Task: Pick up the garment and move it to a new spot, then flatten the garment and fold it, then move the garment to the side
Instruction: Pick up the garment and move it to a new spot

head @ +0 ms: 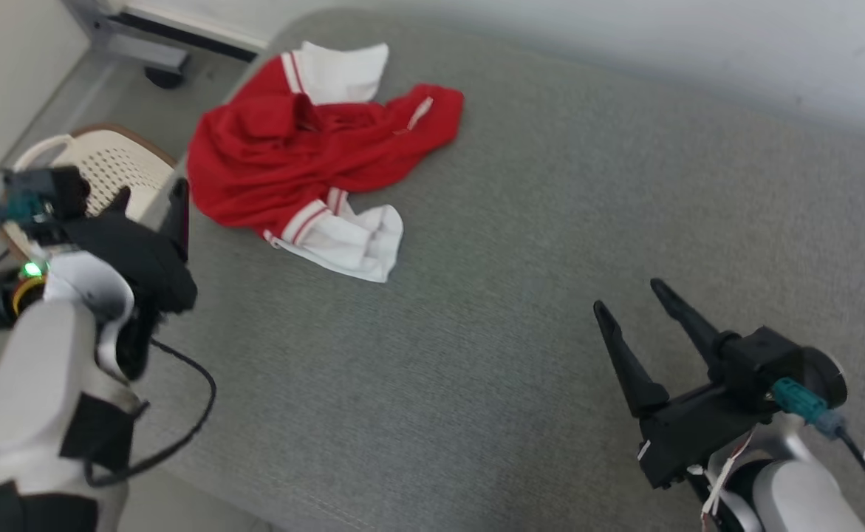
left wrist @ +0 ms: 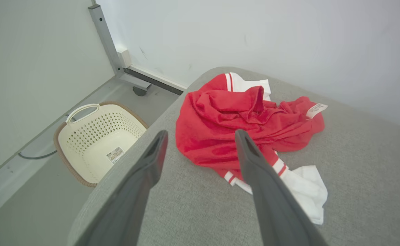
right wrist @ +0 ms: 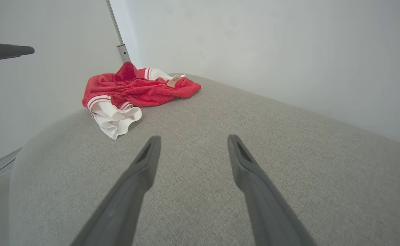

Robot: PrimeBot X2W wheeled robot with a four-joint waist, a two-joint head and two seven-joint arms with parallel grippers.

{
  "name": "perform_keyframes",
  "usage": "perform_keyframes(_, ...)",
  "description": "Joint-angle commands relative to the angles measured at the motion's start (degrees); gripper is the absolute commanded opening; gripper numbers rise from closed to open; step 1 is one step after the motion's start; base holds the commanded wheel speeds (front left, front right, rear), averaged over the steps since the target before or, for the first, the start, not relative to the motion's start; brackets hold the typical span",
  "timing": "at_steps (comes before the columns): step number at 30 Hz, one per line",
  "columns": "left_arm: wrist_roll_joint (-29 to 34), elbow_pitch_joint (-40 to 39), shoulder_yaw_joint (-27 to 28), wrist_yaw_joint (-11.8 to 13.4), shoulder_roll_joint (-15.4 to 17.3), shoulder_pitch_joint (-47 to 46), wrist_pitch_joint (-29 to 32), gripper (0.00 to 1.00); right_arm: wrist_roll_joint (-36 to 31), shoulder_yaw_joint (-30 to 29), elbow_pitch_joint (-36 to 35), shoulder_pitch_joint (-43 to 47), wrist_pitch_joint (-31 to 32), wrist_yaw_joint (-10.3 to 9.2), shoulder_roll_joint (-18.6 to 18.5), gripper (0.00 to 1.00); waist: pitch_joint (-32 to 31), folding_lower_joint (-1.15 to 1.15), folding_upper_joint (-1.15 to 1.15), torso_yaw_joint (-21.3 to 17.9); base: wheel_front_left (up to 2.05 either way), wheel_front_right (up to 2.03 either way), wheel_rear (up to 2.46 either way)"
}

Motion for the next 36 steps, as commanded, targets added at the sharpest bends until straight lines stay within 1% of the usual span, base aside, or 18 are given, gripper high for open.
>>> perform_keyframes(1, -0.7, 0.5, -0.6, 0.0, -0.1, -1.4, 0.9, 1.0, -0.3, -0.1, -1.2, -1.2, 0.5, -0.12, -0.7, 1.0, 10.9, -0.01, -0.01, -9.1, 0.0, 0.0, 0.0)
perform_keyframes(3, -3.3, 1.1, -0.2, -0.1, 0.9, -4.8, 2.7, 1.0, -0.4, -0.8, -3.9, -0.8, 1.6, -0.12, -1.3, 1.0, 13.7, -0.01, -0.01, -10.6, 0.0, 0.0, 0.0)
perform_keyframes(7, -5.7, 2.3, -1.1, -0.1, 2.4, -8.5, 3.9, 1.0, -0.7, -1.5, -8.3, 0.0, 3.0, -0.12, -2.2, 1.0, 17.9, -0.01, -0.01, -12.7, 0.0, 0.0, 0.0)
perform_keyframes(11, -6.2, 4.4, -1.2, 0.0, 4.3, -11.1, 4.0, 1.0, -1.0, -1.9, -11.7, 0.4, 3.8, -0.12, -2.1, 1.0, 21.1, -0.01, -0.01, -14.7, 0.0, 0.0, 0.0)
perform_keyframes(13, -5.1, 6.3, -1.5, 1.1, 5.3, -11.7, 4.2, 1.0, -1.2, -2.3, -12.8, 1.1, 3.9, -0.12, -1.9, 1.0, 22.2, -0.01, -0.01, -15.2, 0.0, 0.0, 0.0)
perform_keyframes(18, -6.0, 10.5, -1.4, 2.6, 4.3, -12.9, 4.7, 1.0, -1.3, -3.4, -14.0, 2.3, 3.7, -0.12, -1.9, 1.0, 23.0, -0.01, -0.01, -15.7, 0.0, 0.0, 0.0)
perform_keyframes(19, -5.9, 11.5, -1.6, 2.8, 4.0, -12.8, 4.6, 1.0, -1.3, -3.5, -13.9, 2.4, 3.8, -0.12, -1.8, 1.0, 22.9, -0.01, -0.01, -15.8, 0.0, 0.0, 0.0)
perform_keyframes(21, -5.2, 13.8, -1.8, 4.1, 3.9, -12.6, 3.8, 1.0, -1.1, -3.2, -13.7, 2.3, 4.1, -0.12, -1.6, 1.0, 22.3, -0.01, -0.01, -16.0, 0.0, 0.0, 0.0)
perform_keyframes(22, -5.2, 13.8, -1.8, 4.1, 3.9, -12.6, 3.8, 1.0, -1.1, -3.2, -13.7, 2.3, 4.1, -0.12, -1.6, 1.0, 22.3, -0.01, -0.01, -16.0, 0.0, 0.0, 0.0)
perform_keyframes(24, -5.1, 14.8, -1.8, 4.6, 4.0, -12.7, 2.9, 0.0, -0.8, -2.8, -13.5, 1.7, 4.2, -0.12, -1.5, 1.0, 21.7, -0.01, -0.01, -16.1, 0.0, 0.0, 0.0)
perform_keyframes(29, -5.8, 16.5, -1.5, 4.4, 4.1, -12.0, 0.5, 0.0, -0.3, -2.0, -12.2, 1.3, 3.3, -0.12, -0.8, 1.0, 18.8, -0.01, -0.01, -16.4, 0.0, 0.0, 0.0)
perform_keyframes(31, -4.9, 16.7, -1.8, 5.2, 4.7, -11.3, -1.2, 0.0, 0.1, -1.5, -11.1, 1.5, 2.5, -0.12, -0.4, 1.0, 16.8, -0.01, -0.01, -16.8, 0.0, 0.0, 0.0)
perform_keyframes(33, -5.3, 16.7, -1.4, 5.6, 4.9, -10.6, -3.4, 0.0, 0.5, -1.2, -9.9, 1.2, 1.5, -0.12, 0.2, 1.0, 14.5, -0.01, -0.01, -17.2, 0.0, 0.0, 0.0)
perform_keyframes(36, -4.8, 16.4, -1.1, 6.6, 5.7, -9.2, -6.6, 0.0, 1.1, -0.8, -7.2, 1.2, -0.3, -0.12, 1.3, 1.0, 10.2, -0.01, -0.01, -18.1, 0.0, 0.0, 0.0)
